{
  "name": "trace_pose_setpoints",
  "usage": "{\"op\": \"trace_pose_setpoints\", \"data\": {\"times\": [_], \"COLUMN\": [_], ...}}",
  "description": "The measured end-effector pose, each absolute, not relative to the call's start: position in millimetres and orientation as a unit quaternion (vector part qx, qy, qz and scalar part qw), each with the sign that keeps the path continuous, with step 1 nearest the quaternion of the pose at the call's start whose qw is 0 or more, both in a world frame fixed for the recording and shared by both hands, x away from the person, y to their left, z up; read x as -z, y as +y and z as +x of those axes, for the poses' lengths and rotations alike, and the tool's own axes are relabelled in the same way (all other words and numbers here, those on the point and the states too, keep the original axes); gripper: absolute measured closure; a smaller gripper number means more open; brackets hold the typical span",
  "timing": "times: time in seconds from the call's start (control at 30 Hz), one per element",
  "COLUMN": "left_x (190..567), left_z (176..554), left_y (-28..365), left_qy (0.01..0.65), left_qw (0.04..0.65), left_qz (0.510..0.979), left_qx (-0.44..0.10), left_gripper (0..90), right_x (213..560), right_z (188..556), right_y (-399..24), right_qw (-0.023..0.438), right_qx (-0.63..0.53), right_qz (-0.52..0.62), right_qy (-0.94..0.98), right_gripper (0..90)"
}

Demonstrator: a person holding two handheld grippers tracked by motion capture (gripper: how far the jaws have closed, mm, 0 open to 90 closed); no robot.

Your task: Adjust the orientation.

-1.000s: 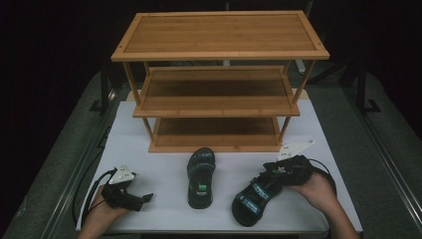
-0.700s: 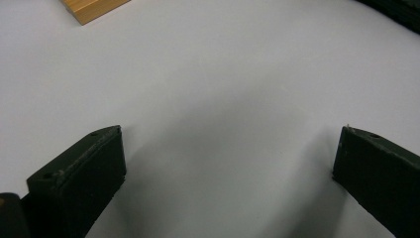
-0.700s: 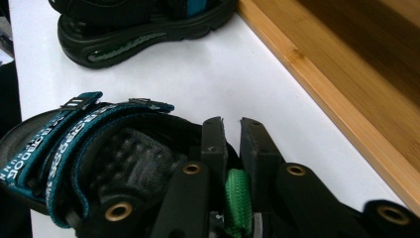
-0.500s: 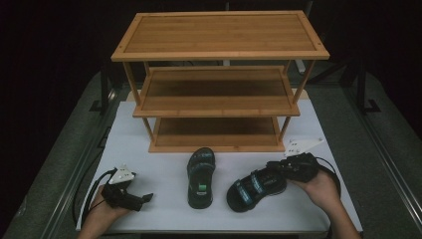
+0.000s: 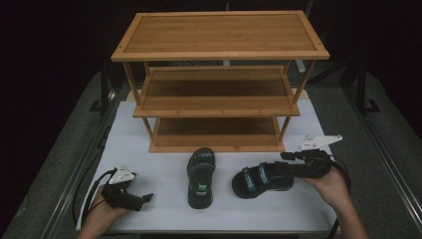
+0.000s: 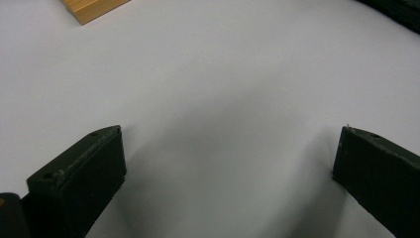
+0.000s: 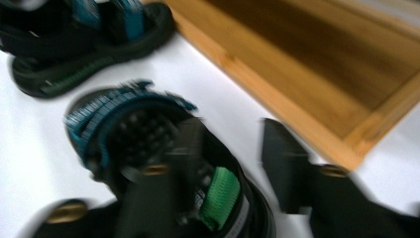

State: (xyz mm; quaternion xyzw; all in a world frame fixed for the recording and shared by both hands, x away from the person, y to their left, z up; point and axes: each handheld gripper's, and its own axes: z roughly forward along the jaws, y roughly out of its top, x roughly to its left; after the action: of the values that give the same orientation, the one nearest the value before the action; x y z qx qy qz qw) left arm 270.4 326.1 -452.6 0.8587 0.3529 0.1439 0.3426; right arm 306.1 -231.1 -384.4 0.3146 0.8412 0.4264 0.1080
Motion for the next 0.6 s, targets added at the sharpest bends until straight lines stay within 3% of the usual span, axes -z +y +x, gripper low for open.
{"op": "trace_pose_setpoints", "data": {"times": [0.3, 0.6], "left_x": [453, 453], "left_z": [270, 270], "left_y": [326, 326], "left_qy": [0.354, 0.354], "left_qw": [0.344, 0.343], "left_qz": [0.858, 0.858], "left_qx": [-0.144, -0.143], "left_gripper": [0.0, 0.0], "right_x": [369, 384], "right_z": [294, 307], "right_y": [-209, -187], "right_qw": [0.082, 0.055], "right_qx": [-0.443, -0.4], "right_qz": [0.231, 0.194], "right_qy": [0.862, 0.894], "right_gripper": [29.4, 19.4]}}
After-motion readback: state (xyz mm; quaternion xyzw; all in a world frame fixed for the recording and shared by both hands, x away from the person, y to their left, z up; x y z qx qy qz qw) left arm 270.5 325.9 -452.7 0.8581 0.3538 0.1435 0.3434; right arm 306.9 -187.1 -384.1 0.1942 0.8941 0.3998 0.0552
